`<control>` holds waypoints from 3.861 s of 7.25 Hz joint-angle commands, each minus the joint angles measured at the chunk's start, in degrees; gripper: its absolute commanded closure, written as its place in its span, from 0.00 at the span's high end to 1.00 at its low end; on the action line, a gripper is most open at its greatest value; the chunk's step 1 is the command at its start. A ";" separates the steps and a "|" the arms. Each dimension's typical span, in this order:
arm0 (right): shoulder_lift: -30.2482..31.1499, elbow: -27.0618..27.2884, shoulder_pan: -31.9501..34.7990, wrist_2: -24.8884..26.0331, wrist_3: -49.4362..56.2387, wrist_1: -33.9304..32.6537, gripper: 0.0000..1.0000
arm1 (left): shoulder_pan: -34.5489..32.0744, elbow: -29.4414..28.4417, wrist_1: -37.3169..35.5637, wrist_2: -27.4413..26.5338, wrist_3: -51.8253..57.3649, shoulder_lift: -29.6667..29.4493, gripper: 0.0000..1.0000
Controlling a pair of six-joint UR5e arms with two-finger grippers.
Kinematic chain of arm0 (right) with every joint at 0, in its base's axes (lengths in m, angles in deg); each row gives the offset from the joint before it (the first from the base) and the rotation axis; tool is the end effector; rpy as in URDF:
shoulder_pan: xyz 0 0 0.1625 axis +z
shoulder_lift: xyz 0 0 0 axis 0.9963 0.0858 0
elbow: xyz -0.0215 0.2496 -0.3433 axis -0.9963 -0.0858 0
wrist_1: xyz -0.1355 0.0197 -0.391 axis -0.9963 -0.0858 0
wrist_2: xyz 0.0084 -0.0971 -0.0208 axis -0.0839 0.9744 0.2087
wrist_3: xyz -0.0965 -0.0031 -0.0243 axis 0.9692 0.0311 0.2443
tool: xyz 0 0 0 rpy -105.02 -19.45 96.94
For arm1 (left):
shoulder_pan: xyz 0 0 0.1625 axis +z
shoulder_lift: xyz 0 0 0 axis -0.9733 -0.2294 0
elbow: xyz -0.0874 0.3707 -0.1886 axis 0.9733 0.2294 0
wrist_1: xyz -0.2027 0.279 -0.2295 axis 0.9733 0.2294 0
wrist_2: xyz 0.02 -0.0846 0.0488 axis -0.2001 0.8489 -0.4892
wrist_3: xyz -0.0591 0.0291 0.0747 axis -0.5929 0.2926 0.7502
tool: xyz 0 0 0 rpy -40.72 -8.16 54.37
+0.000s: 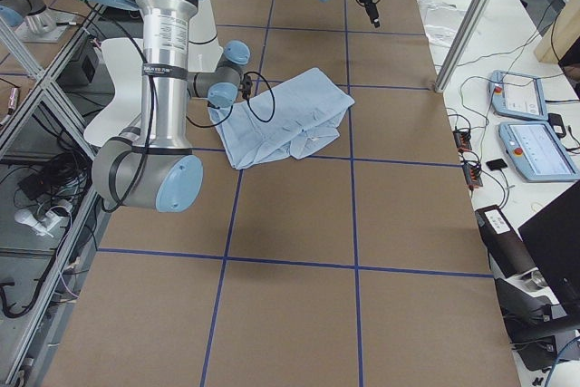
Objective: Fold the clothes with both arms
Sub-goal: 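Grasp the shirt corner with the left gripper while the right holds the other side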
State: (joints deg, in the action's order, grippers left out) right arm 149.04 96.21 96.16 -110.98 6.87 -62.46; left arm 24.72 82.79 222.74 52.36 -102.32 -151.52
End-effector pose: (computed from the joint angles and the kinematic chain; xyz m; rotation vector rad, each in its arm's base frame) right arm -0.3949 -0.1543 0.3444 -0.3634 -0.9954 -0.3384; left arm 0.3795 -0.6428 0.3282 0.3934 1.1515 -0.3020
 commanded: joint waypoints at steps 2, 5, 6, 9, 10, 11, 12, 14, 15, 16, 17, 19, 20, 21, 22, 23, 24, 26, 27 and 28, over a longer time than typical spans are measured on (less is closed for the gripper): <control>-5.31 0.13 9.27 -0.06 0.51 0.06 1.00 | 3.13 7.60 -0.30 1.40 -0.77 3.18 0.99; -9.37 -0.04 21.67 -0.15 1.13 0.41 1.00 | 12.00 16.22 -0.66 2.47 -17.33 6.18 0.99; -9.73 0.30 25.27 -0.50 1.13 0.41 1.00 | 15.25 16.51 -1.01 1.51 -21.56 6.10 0.97; -11.05 -0.22 28.20 -0.50 1.04 0.41 1.00 | 20.73 16.42 -2.14 -3.33 -26.78 5.39 0.94; -11.05 -0.31 28.29 -0.33 1.13 0.41 1.00 | 22.04 16.25 -4.50 -4.47 -26.97 4.43 0.92; -11.05 -0.39 28.29 -0.06 1.04 0.41 1.00 | 23.01 15.64 -6.70 -5.69 -26.97 2.86 0.90; -11.05 -0.57 28.29 0.03 1.13 0.50 1.00 | 23.28 15.20 -6.90 -6.14 -26.97 2.76 0.88; -11.05 -0.66 28.29 0.20 1.04 0.41 1.00 | 24.24 12.13 -6.72 -7.63 -26.88 1.79 0.86; -11.05 -0.66 28.29 0.20 1.04 0.41 1.00 | 24.25 11.51 -6.64 -7.73 -26.88 1.53 0.83; -11.05 -0.66 28.29 0.20 1.04 0.41 1.00 | 24.25 11.50 -6.72 -7.73 -26.88 1.35 0.77; -11.05 -0.66 28.29 0.12 1.04 0.41 1.00 | 24.25 11.41 -6.72 -7.73 -26.88 1.35 0.70; -11.05 -0.66 28.38 0.12 1.04 0.41 1.00 | 24.25 11.32 -6.72 -7.73 -26.97 1.35 0.47; -11.05 -0.66 28.47 0.11 1.04 0.41 1.00 | 24.25 11.24 -6.81 -7.73 -26.97 1.35 0.32; -11.05 -0.66 28.47 0.20 1.04 0.41 1.00 | 24.25 10.98 -6.81 -7.73 -26.97 1.52 0.14; -10.96 -0.57 28.55 0.12 1.04 0.41 1.00 | 24.25 11.15 -6.81 -7.64 -26.97 1.35 0.00; -10.96 -0.57 28.99 -0.15 1.04 0.41 1.00 | 24.16 11.50 -6.81 -7.55 -26.97 1.35 0.00; -11.05 -0.57 29.52 -0.32 1.04 0.41 1.00 | 23.81 11.67 -6.81 -7.47 -26.88 1.52 0.00; -11.05 -0.57 30.48 -0.41 1.04 0.41 1.00 | 18.30 11.42 -7.25 -7.20 -26.01 1.61 0.00; -11.05 -0.57 31.10 -0.41 1.04 0.41 1.00 | 15.14 10.98 -8.03 -7.29 -23.83 1.35 0.00; -11.14 -0.57 31.45 -0.41 1.04 0.41 1.00 | 12.67 8.62 -7.95 -7.38 -20.76 0.30 0.00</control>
State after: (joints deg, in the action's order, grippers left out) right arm 137.97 95.63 127.08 -111.39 7.91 -62.04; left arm 40.59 93.32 215.01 45.07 -126.09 -150.37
